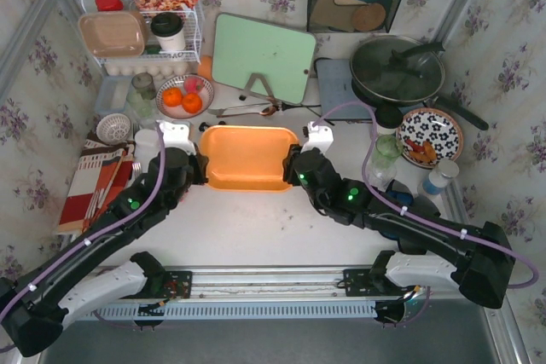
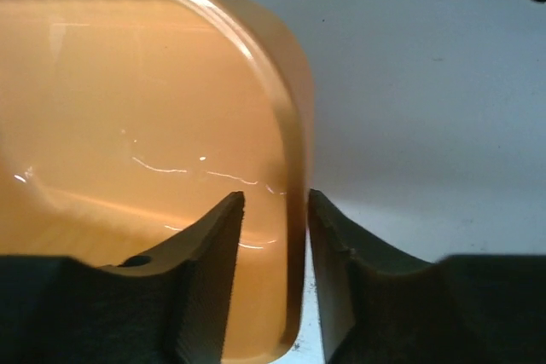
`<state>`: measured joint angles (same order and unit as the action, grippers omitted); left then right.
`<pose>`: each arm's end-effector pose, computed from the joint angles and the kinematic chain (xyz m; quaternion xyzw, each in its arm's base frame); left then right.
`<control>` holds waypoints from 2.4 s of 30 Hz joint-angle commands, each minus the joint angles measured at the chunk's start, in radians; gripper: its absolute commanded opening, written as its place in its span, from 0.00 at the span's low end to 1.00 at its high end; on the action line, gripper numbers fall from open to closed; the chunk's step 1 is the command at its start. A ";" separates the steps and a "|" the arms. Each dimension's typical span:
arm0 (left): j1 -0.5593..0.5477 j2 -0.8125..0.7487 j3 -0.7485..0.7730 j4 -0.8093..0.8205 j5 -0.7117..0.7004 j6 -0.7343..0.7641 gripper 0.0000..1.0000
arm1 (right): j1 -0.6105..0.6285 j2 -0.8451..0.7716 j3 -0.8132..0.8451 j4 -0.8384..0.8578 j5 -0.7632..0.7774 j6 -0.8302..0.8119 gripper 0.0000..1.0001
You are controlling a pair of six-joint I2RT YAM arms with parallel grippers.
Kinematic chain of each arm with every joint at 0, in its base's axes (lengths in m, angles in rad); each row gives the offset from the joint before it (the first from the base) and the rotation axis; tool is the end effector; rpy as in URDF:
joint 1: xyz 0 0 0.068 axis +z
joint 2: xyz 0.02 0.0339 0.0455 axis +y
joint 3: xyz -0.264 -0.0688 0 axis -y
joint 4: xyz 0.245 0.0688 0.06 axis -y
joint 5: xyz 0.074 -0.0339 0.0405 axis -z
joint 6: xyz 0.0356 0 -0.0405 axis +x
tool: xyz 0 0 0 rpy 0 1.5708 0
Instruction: Mix the coffee capsules in the storage basket
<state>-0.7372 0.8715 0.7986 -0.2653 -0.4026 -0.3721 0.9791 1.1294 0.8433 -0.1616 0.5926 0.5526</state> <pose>0.1571 -0.1238 0.3221 0.0315 0.8072 -0.1596 0.5674 0.1574 0.1985 0.2958 -0.0194 0.8241 0.1749 0.5384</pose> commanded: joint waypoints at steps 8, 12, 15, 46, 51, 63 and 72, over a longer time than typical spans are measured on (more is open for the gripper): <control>0.000 -0.058 0.021 -0.058 -0.059 -0.051 0.54 | 0.003 -0.023 -0.020 0.007 0.079 0.082 0.00; -0.001 -0.091 0.103 -0.222 -0.123 -0.071 0.78 | -0.008 -0.050 -0.048 -0.017 0.160 0.097 0.00; 0.001 -0.131 0.182 -0.351 -0.128 -0.029 0.81 | -0.058 -0.062 -0.064 -0.056 0.158 0.117 0.00; 0.002 -0.402 0.037 -0.500 -0.074 0.230 0.81 | -0.620 0.206 -0.124 0.045 -0.244 0.227 0.00; 0.004 -0.420 0.027 -0.491 -0.071 0.235 0.81 | -0.620 0.273 -0.075 -0.032 -0.213 0.305 0.00; 0.004 -0.449 0.011 -0.480 -0.081 0.245 0.81 | -0.620 0.314 -0.049 -0.057 -0.205 0.342 0.02; 0.004 -0.453 0.006 -0.478 -0.080 0.246 0.81 | -0.620 0.378 -0.027 -0.061 -0.232 0.337 0.05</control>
<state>-0.7334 0.4206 0.8082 -0.7666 -0.4740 -0.1333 0.3588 1.4921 0.8051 -0.2234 0.3641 0.8772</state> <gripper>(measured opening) 0.814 0.051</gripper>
